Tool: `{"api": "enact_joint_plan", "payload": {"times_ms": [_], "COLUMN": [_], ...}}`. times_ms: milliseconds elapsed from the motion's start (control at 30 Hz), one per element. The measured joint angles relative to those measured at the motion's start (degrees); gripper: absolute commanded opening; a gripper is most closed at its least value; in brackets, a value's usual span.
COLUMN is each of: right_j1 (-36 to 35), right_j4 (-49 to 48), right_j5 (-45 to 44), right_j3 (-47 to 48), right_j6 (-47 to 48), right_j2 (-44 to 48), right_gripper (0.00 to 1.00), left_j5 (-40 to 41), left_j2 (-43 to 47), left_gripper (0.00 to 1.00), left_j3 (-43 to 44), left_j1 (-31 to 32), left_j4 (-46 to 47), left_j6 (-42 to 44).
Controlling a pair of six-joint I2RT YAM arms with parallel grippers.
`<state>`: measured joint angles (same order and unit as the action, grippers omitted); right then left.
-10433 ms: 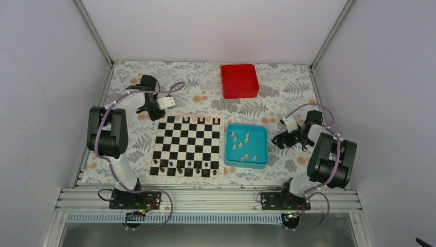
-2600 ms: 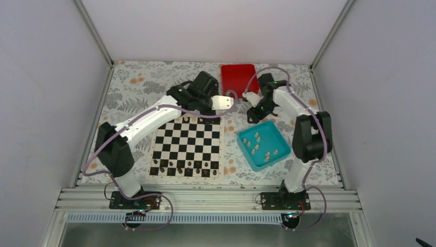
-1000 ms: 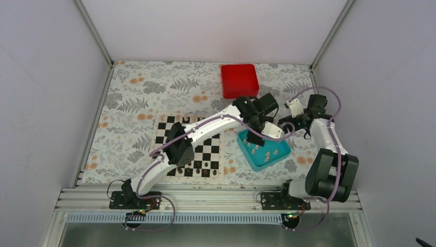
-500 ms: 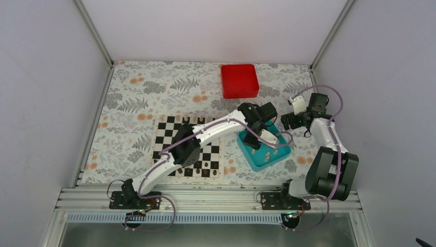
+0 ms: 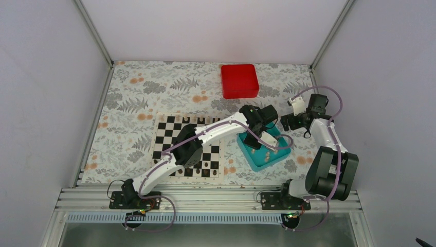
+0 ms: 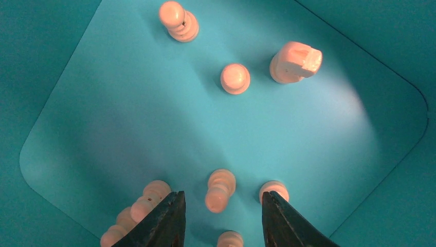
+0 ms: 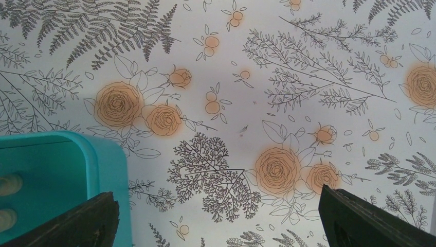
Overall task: Set up the chess pieces on the board
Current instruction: Pick up the chess piece from the storage box.
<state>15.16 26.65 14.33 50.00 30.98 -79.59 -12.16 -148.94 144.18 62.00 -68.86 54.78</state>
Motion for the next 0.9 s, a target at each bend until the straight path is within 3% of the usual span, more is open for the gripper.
{"api": "enact_joint_plan", "payload": {"times_ms": [233,700,900], "right_j1": [0.0,0.0,0.0], "right_j4": [0.1,0.4,0.4], "right_j5": [0.0,0.5,1.0], "right_j3": [0.0,0.0,0.0], "right_j6": [0.0,0.0,0.0], "right_j2": [-0.4,-0.4,-0.4], "right_gripper": [1.00,1.00,1.00], "left_j5": [0.6,1.7,1.9], "left_j2": [-0.3,-2.4,-2.5], "left_gripper": [0.29,0.23,0.15], "left_j3": [0.1,0.3,0.3], "left_j1": [0.0,0.0,0.0], "left_j4": [0.3,1.1,1.2], "left_j6": [0.3,0.6,0.6]}}
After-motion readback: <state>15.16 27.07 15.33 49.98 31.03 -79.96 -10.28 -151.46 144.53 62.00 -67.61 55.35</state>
